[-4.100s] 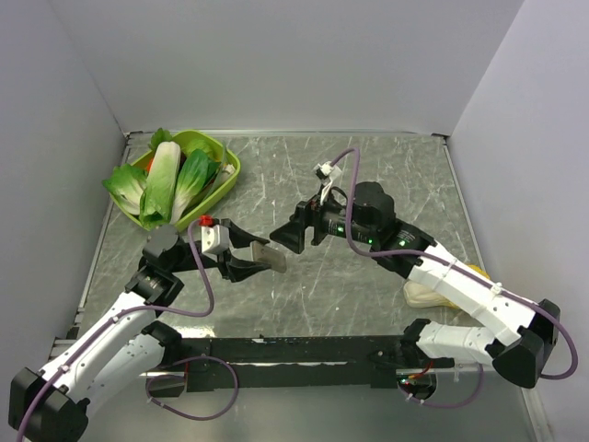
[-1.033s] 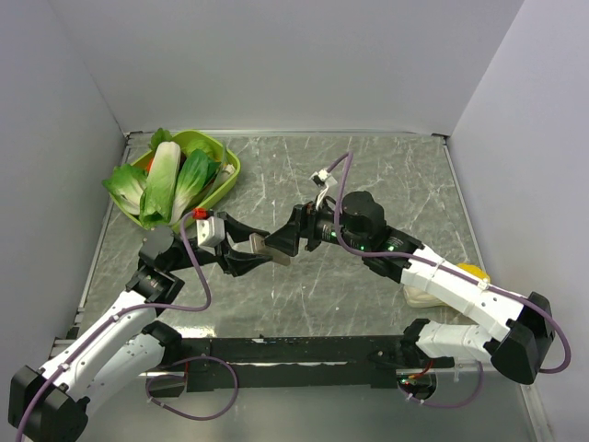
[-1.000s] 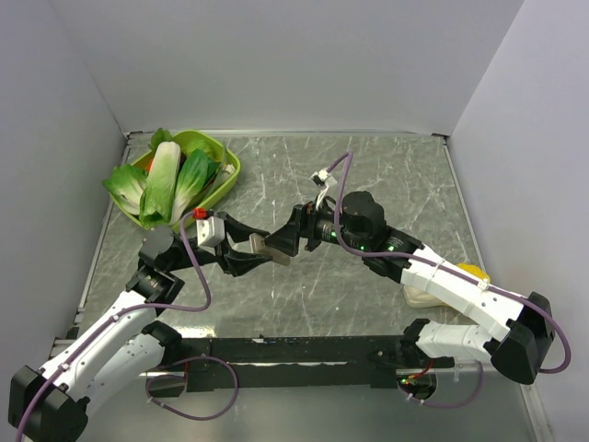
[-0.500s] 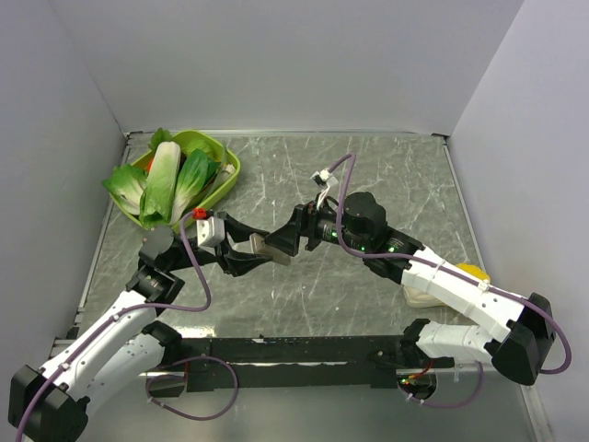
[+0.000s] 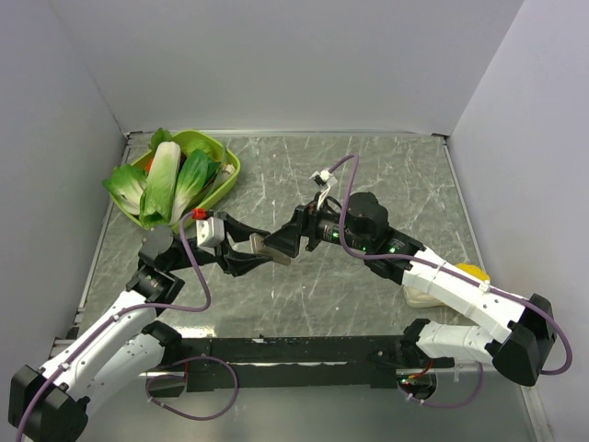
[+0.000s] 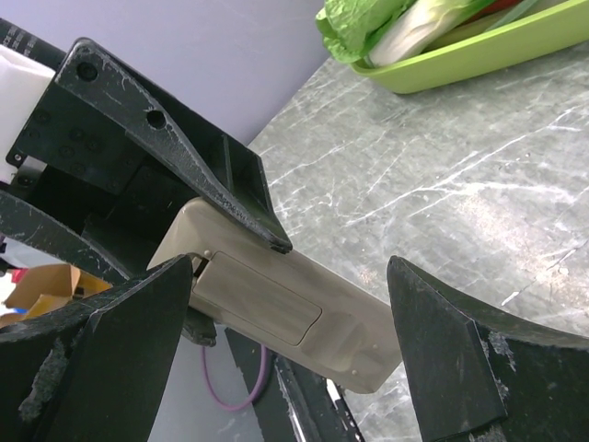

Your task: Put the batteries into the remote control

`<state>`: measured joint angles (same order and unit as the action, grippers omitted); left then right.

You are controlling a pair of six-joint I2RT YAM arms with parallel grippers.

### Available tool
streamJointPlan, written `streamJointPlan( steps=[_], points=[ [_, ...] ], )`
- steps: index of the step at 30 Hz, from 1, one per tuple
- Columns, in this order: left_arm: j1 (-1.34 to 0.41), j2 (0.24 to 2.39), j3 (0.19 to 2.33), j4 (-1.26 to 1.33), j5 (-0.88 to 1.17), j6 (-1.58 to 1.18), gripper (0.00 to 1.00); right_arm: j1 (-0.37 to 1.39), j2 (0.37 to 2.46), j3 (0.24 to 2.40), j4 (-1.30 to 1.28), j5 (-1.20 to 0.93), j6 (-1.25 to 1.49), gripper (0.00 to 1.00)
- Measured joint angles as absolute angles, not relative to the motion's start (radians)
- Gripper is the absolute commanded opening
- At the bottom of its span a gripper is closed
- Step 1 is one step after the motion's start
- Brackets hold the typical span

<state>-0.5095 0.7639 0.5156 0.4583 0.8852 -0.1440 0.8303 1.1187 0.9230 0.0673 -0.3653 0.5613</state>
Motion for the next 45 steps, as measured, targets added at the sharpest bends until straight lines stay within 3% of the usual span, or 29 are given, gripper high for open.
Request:
streamJointPlan(
  steps=[45],
  points=[
    [-0.508,0.766,0.516,0.451,0.886,-0.152,0.02,0.842,1.163,0.954,0.054,-0.377,0.539,0.95]
  ],
)
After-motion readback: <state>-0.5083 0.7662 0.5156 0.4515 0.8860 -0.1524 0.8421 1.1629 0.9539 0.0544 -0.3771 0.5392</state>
